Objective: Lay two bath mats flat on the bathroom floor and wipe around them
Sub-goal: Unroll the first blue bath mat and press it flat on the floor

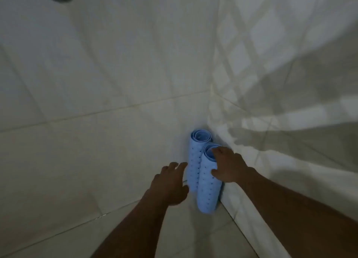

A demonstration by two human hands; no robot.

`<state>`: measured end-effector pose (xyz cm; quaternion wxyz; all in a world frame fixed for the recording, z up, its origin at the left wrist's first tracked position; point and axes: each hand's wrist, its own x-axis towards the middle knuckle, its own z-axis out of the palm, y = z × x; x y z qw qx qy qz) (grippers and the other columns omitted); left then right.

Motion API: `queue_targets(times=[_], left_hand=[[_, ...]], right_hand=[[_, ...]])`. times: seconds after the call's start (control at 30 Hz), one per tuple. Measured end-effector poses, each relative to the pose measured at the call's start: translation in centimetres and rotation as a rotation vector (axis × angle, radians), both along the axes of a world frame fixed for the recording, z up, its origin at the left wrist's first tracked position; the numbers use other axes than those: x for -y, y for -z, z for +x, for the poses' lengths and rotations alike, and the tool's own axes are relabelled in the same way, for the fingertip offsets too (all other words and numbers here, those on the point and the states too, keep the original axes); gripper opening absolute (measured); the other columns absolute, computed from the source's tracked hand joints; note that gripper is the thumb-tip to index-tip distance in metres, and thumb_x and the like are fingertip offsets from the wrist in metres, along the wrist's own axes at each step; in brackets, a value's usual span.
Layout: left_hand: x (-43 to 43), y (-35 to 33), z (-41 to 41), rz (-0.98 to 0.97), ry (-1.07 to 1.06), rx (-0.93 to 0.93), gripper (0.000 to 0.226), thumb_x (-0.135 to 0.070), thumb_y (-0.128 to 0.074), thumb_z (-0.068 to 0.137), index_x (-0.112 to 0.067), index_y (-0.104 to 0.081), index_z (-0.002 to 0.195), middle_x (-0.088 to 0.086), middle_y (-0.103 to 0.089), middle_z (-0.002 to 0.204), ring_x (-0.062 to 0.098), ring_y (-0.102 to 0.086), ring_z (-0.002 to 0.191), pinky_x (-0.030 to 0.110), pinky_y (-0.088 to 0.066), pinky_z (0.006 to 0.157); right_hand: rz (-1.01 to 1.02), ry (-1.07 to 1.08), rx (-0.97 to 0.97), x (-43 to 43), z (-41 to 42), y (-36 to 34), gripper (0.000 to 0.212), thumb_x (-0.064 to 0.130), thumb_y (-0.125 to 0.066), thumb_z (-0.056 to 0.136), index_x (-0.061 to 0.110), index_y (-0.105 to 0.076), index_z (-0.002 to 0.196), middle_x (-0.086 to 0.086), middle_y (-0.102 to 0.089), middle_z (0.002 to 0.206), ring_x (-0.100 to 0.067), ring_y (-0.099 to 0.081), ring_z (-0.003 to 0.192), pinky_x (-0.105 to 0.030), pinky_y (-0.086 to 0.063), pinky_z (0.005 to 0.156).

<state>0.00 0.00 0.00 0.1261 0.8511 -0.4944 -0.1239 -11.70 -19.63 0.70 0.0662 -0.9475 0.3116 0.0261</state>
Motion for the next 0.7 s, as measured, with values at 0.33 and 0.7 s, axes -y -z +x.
queue_targets(times=[0.33,0.7], left_hand=[[4.5,11.5,-1.2,-0.162,0.027,-0.033,0.082,-0.028,-0.064,0.094,-0.023,-0.014,0.159,0.005,-0.032,0.159,0.028,-0.039,0.139,0.042,-0.039,0.109],[-1.5,10.9,0.8,-0.200,-0.026,0.022,0.113,-0.039,-0.083,0.078,-0.029,-0.006,0.161,0.001,-0.008,0.170,0.027,-0.024,0.151,0.049,-0.035,0.117]], right_hand=[[-0.200,-0.019,0.283,1.9,-0.1,11.6,0.038,0.036,-0.052,0.098,0.014,-0.050,0.129,-0.007,-0.057,0.127,-0.027,-0.046,0.122,-0.039,-0.047,0.092],[0.057,-0.454,0.225,-4.4,-1.4,5.6,0.030,0.021,-0.063,0.095,0.019,-0.064,0.125,0.004,-0.066,0.117,-0.016,-0.061,0.107,-0.028,-0.046,0.088]])
